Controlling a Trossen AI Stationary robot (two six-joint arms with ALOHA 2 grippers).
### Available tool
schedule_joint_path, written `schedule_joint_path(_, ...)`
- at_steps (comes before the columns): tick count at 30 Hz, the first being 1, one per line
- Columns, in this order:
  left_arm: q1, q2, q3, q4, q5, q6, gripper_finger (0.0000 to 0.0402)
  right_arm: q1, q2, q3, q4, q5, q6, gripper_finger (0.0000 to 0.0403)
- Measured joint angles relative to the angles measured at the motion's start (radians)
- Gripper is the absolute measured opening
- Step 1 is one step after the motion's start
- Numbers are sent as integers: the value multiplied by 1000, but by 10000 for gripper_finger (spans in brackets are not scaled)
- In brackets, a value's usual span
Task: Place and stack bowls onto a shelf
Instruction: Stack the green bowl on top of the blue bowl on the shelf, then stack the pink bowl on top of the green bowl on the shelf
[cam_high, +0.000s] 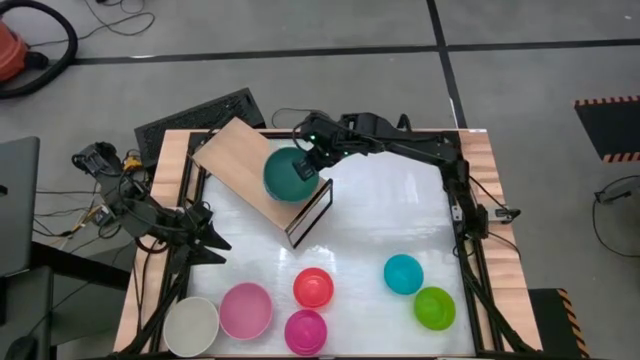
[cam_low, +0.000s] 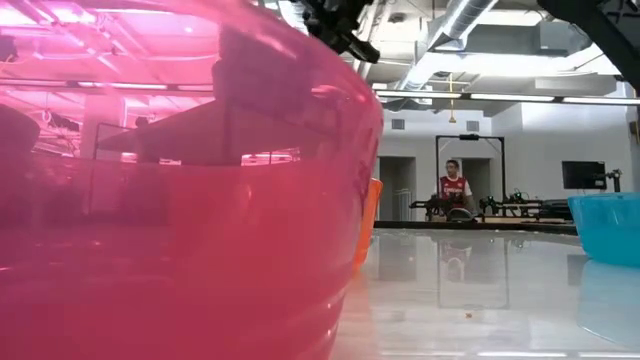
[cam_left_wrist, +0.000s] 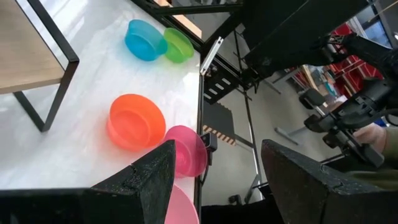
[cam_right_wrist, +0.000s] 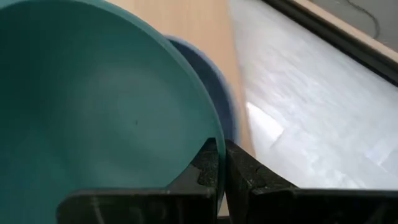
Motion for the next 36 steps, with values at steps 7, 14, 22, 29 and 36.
schedule_joint_path(7, 0, 0, 0, -1, 0, 0, 222, -3, -2, 1, 9, -6, -1, 61)
schedule_joint_path(14, 0, 0, 0, 0, 0, 0, 222, -11, -2, 1, -8, -9, 4, 157)
schedule_joint_path(22, 0, 0, 0, 24, 14, 17, 222, 29, -91, 5, 65, -60, 16, 173)
schedule_joint_path(29, 0, 34, 1, -117, 37, -19, 222, 179, -184, 3, 67, -52, 26, 158)
schedule_joint_path(36, 0, 222, 1, -243, 121, -34, 222, 330, -227, 4, 59, 33, 76, 152)
